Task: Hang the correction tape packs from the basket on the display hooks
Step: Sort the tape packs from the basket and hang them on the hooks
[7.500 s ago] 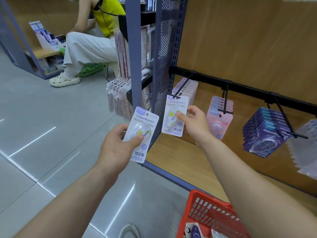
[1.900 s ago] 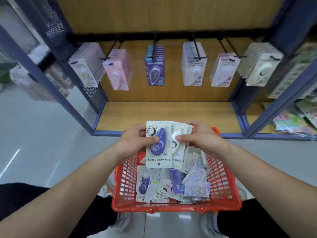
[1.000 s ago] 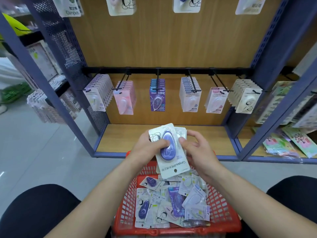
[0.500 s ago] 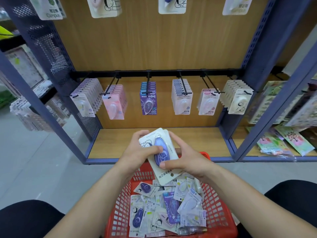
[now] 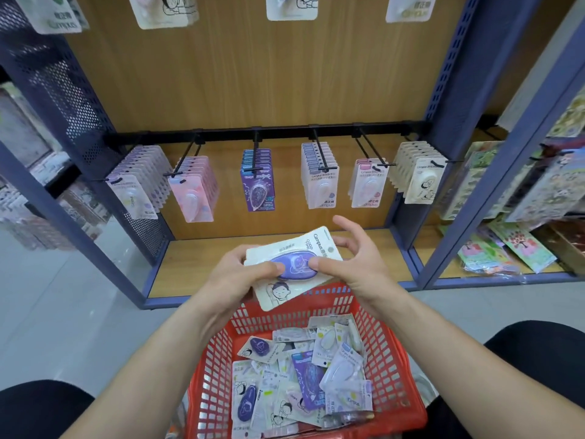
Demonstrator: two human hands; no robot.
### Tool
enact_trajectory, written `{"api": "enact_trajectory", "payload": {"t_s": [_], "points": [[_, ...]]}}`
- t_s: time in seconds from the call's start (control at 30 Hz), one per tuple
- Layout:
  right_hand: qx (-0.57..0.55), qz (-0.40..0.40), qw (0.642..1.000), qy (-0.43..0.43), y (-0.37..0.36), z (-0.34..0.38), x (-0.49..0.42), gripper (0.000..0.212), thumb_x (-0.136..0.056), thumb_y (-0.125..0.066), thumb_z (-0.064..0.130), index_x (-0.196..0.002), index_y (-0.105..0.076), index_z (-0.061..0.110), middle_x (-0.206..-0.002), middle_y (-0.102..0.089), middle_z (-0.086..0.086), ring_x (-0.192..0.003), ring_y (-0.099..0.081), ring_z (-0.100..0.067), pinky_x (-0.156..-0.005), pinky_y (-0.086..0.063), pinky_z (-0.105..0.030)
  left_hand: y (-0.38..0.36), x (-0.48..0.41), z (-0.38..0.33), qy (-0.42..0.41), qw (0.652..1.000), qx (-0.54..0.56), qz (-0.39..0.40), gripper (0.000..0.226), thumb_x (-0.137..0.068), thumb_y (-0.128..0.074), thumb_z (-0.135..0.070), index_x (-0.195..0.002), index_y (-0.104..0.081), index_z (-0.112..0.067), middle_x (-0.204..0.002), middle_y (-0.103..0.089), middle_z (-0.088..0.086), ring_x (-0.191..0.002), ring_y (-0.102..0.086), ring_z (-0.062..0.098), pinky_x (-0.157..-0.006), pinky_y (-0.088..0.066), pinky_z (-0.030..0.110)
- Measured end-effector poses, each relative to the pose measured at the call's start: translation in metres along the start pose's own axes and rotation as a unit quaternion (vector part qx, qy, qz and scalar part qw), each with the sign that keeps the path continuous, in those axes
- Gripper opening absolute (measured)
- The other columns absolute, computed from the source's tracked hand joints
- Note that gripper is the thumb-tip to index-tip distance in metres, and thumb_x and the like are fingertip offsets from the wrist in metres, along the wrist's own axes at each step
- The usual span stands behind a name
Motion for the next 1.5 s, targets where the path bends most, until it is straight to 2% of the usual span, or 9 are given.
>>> {"api": "enact_trajectory", "payload": {"t_s": [0.27, 0.43, 0.5, 0.63, 0.87, 1.17, 1.23, 1.37, 1.5], "points": [[-0.054, -0.141, 0.988, 0.02, -0.015, -0.006, -0.002, 0.059, -0.066, -0.095, 0.036, -0.112, -0.061, 0.024, -0.115, -0.07, -0.004, -0.103, -0.073, -0.025, -0.093, -0.058, -0.054, -0.018, 0.002, 0.004, 0.013, 0.996, -0.043, 0.076, 0.081, -0.044, -0.092, -0.04, -0.118, -0.066, -0.019, -0.104, -0.079, 0.008, -0.092, -0.076, 0.032, -0.091, -0.059, 0.048], [-0.024, -0.144, 0.986, 0.077, -0.026, 0.01, 0.0, 0.023, -0.089, -0.077, 0.032, -0.102, -0.067, 0.014, -0.105, -0.073, -0.002, -0.099, -0.07, -0.014, -0.075, -0.055, -0.021, -0.027, -0.003, -0.004, -0.02, 0.999, -0.025, 0.04, 0.077, -0.048, -0.09, -0.035, -0.118, -0.064, -0.015, -0.101, -0.079, 0.005, -0.091, -0.077, 0.028, -0.091, -0.059, 0.047], [-0.018, -0.109, 0.99, 0.093, -0.028, 0.018, -0.001, 0.016, -0.095, -0.07, 0.033, -0.106, -0.07, 0.022, -0.108, -0.074, 0.005, -0.098, -0.071, -0.007, -0.077, -0.056, -0.022, -0.031, -0.005, -0.01, -0.043, 0.999, 0.008, 0.016, 0.071, -0.056, -0.087, -0.027, -0.122, -0.062, -0.013, -0.102, -0.079, 0.005, -0.091, -0.077, 0.027, -0.087, -0.06, 0.044], [-0.046, -0.015, 0.995, 0.089, -0.03, 0.025, -0.003, 0.027, -0.095, -0.071, 0.023, -0.121, -0.069, 0.029, -0.117, -0.073, 0.009, -0.107, -0.071, -0.012, -0.079, -0.062, -0.034, -0.034, -0.009, -0.024, -0.075, 0.993, 0.087, -0.013, 0.065, -0.071, -0.09, -0.015, -0.127, -0.057, -0.013, -0.111, -0.077, 0.006, -0.097, -0.076, 0.029, -0.09, -0.06, 0.05], [-0.013, -0.072, 0.989, 0.129, -0.021, 0.041, -0.011, 0.007, -0.094, -0.072, 0.012, -0.1, -0.07, 0.013, -0.102, -0.075, -0.006, -0.094, -0.074, -0.031, -0.079, -0.062, -0.051, -0.042, -0.006, -0.045, -0.132, 0.984, 0.12, 0.005, 0.071, -0.077, -0.084, -0.041, -0.136, -0.055, -0.013, -0.122, -0.073, 0.008, -0.11, -0.072, 0.033, -0.098, -0.054, 0.059], [-0.036, -0.032, 0.992, 0.121, -0.038, 0.087, -0.001, 0.018, -0.087, -0.07, 0.033, -0.084, -0.072, 0.016, -0.098, -0.072, -0.022, -0.086, -0.069, -0.032, -0.082, -0.055, -0.063, -0.04, 0.013, -0.08, -0.209, 0.973, 0.083, -0.049, 0.049, -0.086, -0.073, -0.037, -0.129, -0.055, -0.021, -0.121, -0.074, 0.002, -0.108, -0.073, 0.022, -0.095, -0.058, 0.046], [-0.039, -0.002, 0.992, 0.123, -0.045, 0.104, -0.001, 0.03, -0.087, -0.071, 0.041, -0.086, -0.073, 0.011, -0.1, -0.072, -0.025, -0.087, -0.069, -0.033, -0.079, -0.056, -0.06, -0.035, 0.015, -0.094, -0.224, 0.969, 0.075, -0.067, 0.046, -0.09, -0.074, -0.034, -0.13, -0.055, -0.021, -0.12, -0.074, -0.002, -0.105, -0.074, 0.017, -0.091, -0.06, 0.041], [-0.056, 0.029, 0.988, 0.142, -0.059, 0.137, -0.003, 0.017, -0.096, -0.069, 0.023, -0.098, -0.071, 0.006, -0.088, -0.076, -0.012, -0.073, -0.071, -0.021, -0.053, -0.052, -0.025, -0.021, 0.022, -0.126, -0.246, 0.964, 0.066, -0.077, 0.044, -0.092, -0.075, -0.033, -0.129, -0.053, -0.022, -0.118, -0.074, -0.005, -0.1, -0.075, 0.014, -0.083, -0.063, 0.04], [-0.089, 0.042, 0.984, 0.148, -0.077, 0.162, -0.005, 0.023, -0.096, -0.069, 0.021, -0.108, -0.07, 0.001, -0.097, -0.076, -0.015, -0.082, -0.072, -0.027, -0.061, -0.055, -0.031, -0.003, 0.034, -0.152, -0.267, 0.959, 0.057, -0.073, 0.049, -0.092, -0.075, -0.028, -0.135, -0.054, -0.016, -0.125, -0.072, 0.004, -0.109, -0.073, 0.022, -0.093, -0.06, 0.048]]}}
Point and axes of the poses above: each hand's wrist, its own x-axis away from the middle knuckle, its own y-axis out of the back of the hand, z = x × y, the point moved 1 cm from there along -x, towards the middle knuckle
